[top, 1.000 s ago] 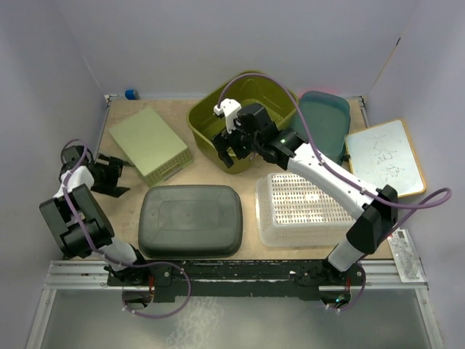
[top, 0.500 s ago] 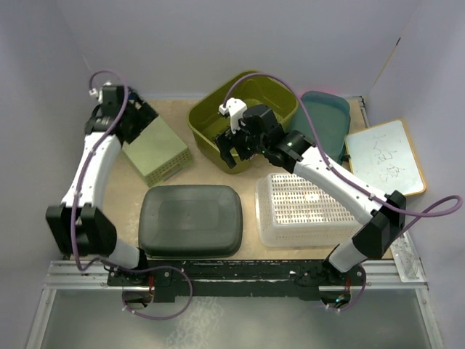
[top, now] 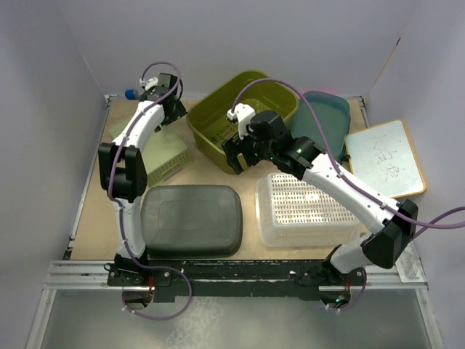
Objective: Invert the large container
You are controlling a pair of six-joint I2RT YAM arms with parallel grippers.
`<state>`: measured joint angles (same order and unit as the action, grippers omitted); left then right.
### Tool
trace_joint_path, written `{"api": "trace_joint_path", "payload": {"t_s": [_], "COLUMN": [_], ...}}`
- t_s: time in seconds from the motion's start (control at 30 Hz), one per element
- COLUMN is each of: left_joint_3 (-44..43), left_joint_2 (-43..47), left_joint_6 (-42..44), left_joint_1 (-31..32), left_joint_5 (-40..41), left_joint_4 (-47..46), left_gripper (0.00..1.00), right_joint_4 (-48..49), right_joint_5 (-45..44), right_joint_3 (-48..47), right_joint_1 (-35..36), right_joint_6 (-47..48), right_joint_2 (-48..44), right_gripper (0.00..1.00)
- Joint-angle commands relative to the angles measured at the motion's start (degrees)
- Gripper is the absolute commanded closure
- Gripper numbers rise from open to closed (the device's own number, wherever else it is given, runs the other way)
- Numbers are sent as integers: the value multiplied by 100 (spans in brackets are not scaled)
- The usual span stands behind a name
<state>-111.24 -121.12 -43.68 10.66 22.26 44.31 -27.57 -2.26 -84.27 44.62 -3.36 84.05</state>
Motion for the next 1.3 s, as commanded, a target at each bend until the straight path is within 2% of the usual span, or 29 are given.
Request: {"api": "trace_joint_path", "payload": {"t_s": [0.0,0.17,0.3,0.47,0.57,0.77,0.87,1.03,1.17,1.27], "left_joint_3": [-374,135,302,159,406,375,589,851,1195,1490], "left_joint_2": [-317,-223,-61,-41,171,219,512,774,973,1205], "left_joint_6": [213,340,980,1929,2444,3154,3288,3162,2883,2679], "left_joint_1": [-24,-28,-85,-458,-560,-651,-670,-669,-669,-669], "left_joint_5": [443,434,485,-19,-80,200,-40,-176,216,555], "left_joint_4": [226,74,182,711,647,1063,977,1379,1702,1738], "left_gripper": [19,21,26,33,35,36,37,40,47,47], "right_joint_4": [-18,7,-4,58,120,114,104,131,173,183], "right_joint_5": [-118,-97,-177,-171,-196,-213,-231,-237,-134,-39], "right_joint_3": [-97,-208,-267,-238,-185,-179,-164,-103,-97,-83], "right_joint_1": [4,7,8,7,4,3,5,3,3,3], "right_joint_6": [10,10,36,37,16,-7,-23,-56,-137,-189], "right_joint_2": [8,186,270,269,248,181,143,86,98,94], "right_gripper": [6,6,6,6,6,6,6,6,6,6]}}
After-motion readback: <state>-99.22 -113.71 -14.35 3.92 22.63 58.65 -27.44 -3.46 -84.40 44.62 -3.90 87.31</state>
